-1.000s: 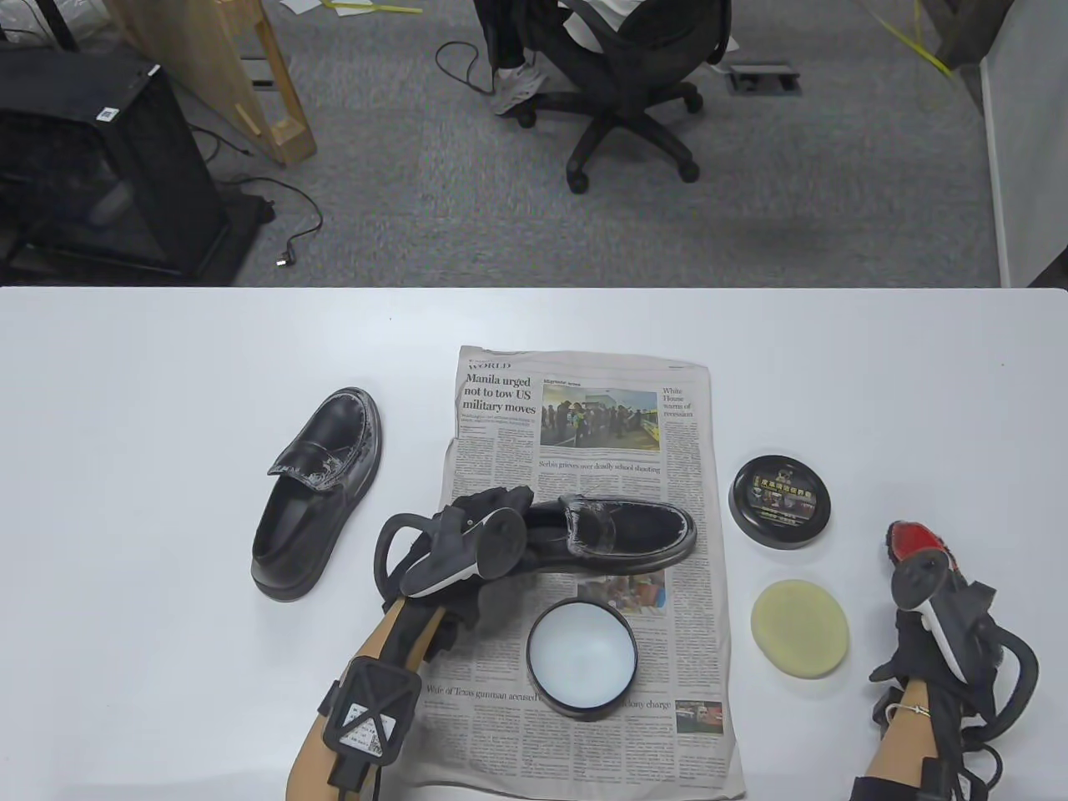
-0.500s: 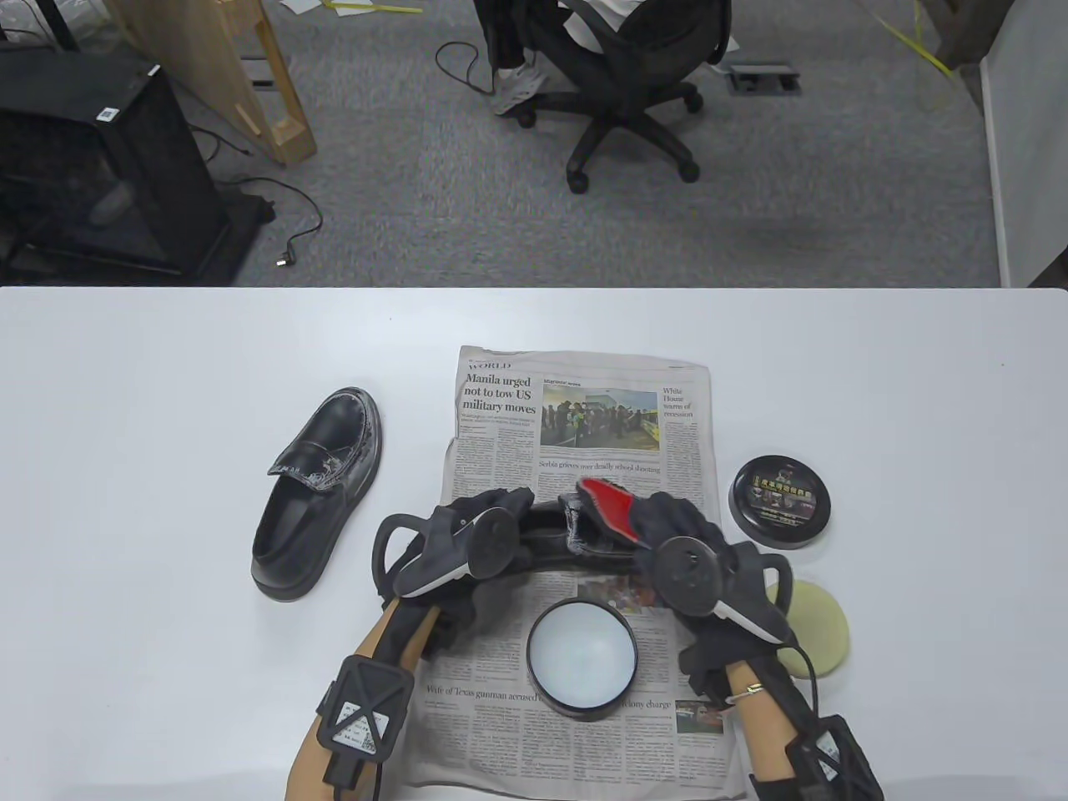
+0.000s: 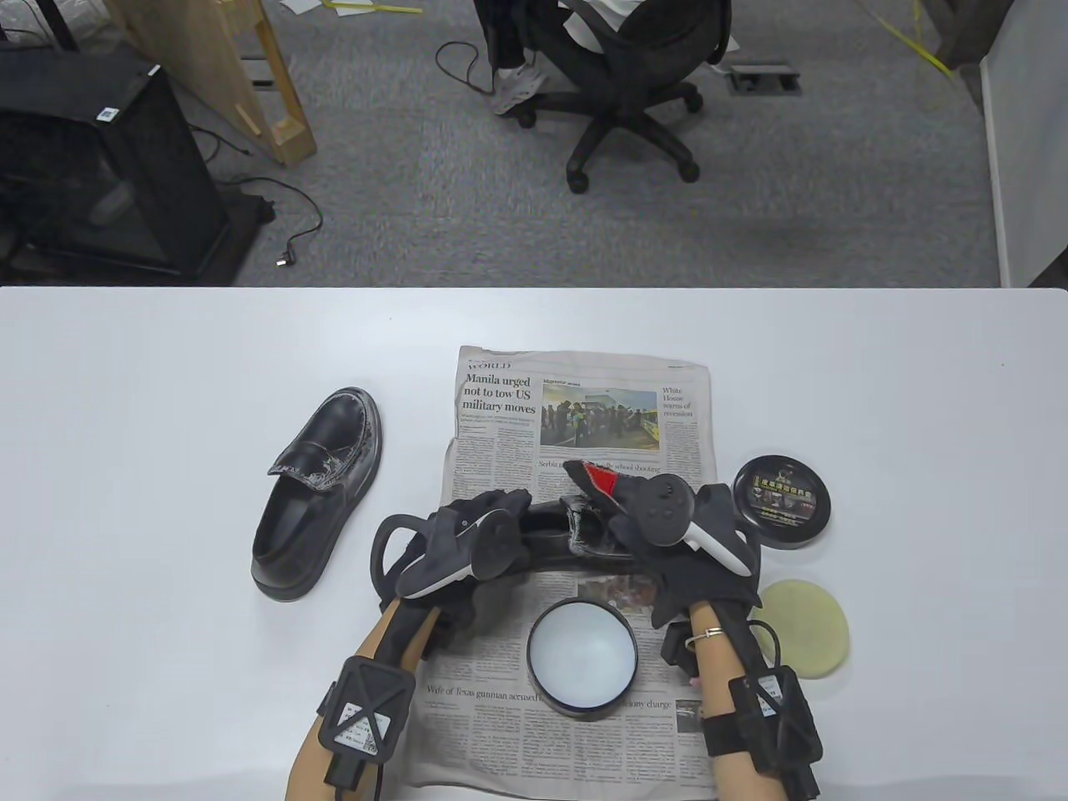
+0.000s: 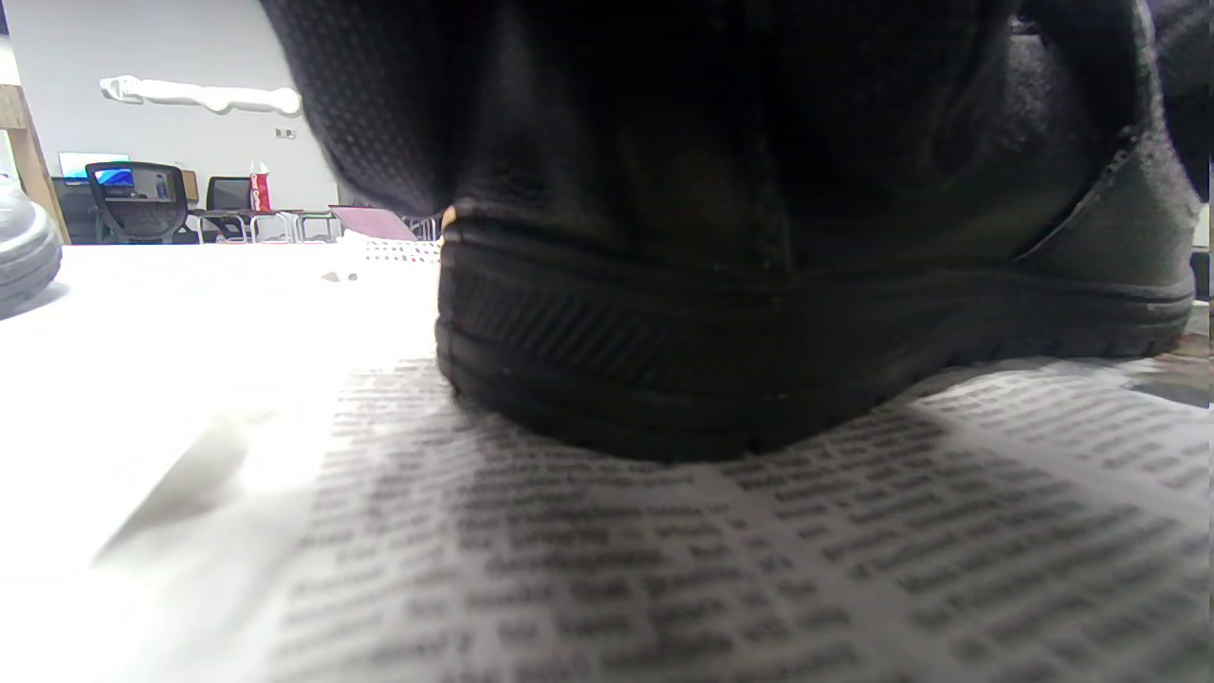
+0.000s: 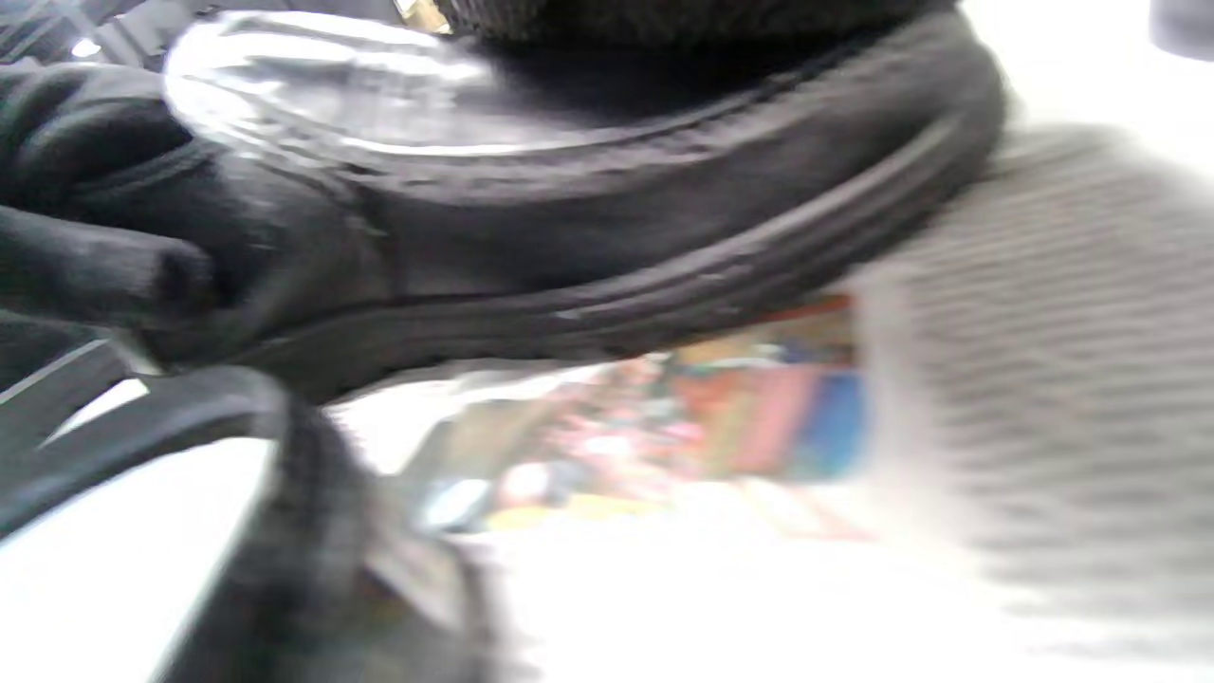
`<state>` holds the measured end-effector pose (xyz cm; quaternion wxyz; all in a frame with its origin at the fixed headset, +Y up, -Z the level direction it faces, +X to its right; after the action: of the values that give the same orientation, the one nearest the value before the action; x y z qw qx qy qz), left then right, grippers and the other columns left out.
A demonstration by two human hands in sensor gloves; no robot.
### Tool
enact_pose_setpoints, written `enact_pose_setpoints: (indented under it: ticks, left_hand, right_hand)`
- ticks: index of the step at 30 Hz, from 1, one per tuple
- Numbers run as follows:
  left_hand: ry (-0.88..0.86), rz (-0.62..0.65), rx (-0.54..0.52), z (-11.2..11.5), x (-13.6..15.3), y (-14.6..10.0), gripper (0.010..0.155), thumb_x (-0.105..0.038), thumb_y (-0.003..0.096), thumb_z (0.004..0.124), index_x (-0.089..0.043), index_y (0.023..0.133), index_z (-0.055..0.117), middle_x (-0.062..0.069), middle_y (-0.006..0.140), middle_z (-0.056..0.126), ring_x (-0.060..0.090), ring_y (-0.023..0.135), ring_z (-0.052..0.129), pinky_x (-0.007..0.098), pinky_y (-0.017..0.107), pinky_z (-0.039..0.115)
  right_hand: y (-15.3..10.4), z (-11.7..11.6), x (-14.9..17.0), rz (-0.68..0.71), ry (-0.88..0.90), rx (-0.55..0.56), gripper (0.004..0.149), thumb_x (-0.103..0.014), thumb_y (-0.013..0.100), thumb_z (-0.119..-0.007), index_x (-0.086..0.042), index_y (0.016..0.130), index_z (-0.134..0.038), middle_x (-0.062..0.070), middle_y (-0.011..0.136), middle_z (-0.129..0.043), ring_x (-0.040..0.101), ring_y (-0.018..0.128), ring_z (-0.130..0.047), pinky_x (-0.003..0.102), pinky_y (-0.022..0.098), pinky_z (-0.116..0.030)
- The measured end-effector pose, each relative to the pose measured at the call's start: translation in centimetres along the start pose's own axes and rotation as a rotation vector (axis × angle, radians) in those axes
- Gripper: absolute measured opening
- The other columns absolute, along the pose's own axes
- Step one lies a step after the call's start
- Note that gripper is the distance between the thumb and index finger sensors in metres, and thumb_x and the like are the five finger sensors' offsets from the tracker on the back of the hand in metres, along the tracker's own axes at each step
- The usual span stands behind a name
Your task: Dip and apply leather care cream with polishing sponge on shoes
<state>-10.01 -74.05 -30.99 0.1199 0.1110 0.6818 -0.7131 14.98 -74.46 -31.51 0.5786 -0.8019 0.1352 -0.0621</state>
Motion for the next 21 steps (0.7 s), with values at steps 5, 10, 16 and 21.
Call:
enact_pose_setpoints:
  ticks: [5,10,16,21]
  left_hand:
    - [0.016,-0.025,-0.001,-0.1,-0.1,0.1,0.073,-0.058,0.0422,0.080,-0.034,0.109,0.062,-0.001,0.108,0.082,0.021,0.091,0.086,0.039,0.066,0.079]
    - [0.018,-0.026,-0.007,-0.1,-0.3,0.1,0.071,-0.058,0.0417,0.080,-0.035,0.107,0.065,-0.002,0.107,0.083,0.021,0.091,0.086,0.040,0.066,0.078]
    - [-0.005,-0.006,-0.003,0.0,-0.2,0.1,0.070,-0.057,0.0408,0.080,-0.037,0.106,0.065,-0.002,0.109,0.081,0.022,0.094,0.084,0.042,0.068,0.077]
    - [-0.010,-0.007,-0.010,0.1,-0.2,0.1,0.072,-0.058,0.0405,0.081,-0.036,0.107,0.065,-0.002,0.109,0.081,0.022,0.094,0.085,0.042,0.068,0.077]
  right_hand:
    - [-2.7,-0.8,1.2,-0.015,-0.185,0.119,0.058,-0.039,0.066,-0.044,-0.016,0.117,-0.031,0.015,0.120,-0.029,0.046,0.108,-0.035,0.056,0.073,-0.041]
    - [-4.7,-0.8,-2.1,0.105,-0.140,0.102,0.058,-0.035,0.066,-0.048,-0.006,0.116,-0.037,0.025,0.116,-0.038,0.052,0.103,-0.045,0.058,0.070,-0.049]
    - [-3.7,-0.2,-7.0,0.274,-0.010,0.090,0.057,-0.035,0.066,-0.046,-0.011,0.117,-0.037,0.021,0.120,-0.041,0.053,0.105,-0.047,0.061,0.071,-0.054]
    - [-0.7,0.0,-6.9,0.207,0.047,0.013,0.056,-0.041,0.066,-0.043,-0.017,0.117,-0.042,0.016,0.121,-0.044,0.049,0.108,-0.045,0.064,0.072,-0.047]
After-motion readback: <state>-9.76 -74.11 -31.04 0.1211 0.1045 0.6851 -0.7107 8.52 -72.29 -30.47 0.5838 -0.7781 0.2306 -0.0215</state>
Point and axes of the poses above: the tracker on the back of each hand, its own x axis roughly to the little-finger side, its own y axis roughly from the wrist to the fingertips, z = x × y, the point moved 1 cm from there along y, roughly from the wrist to the fingertips
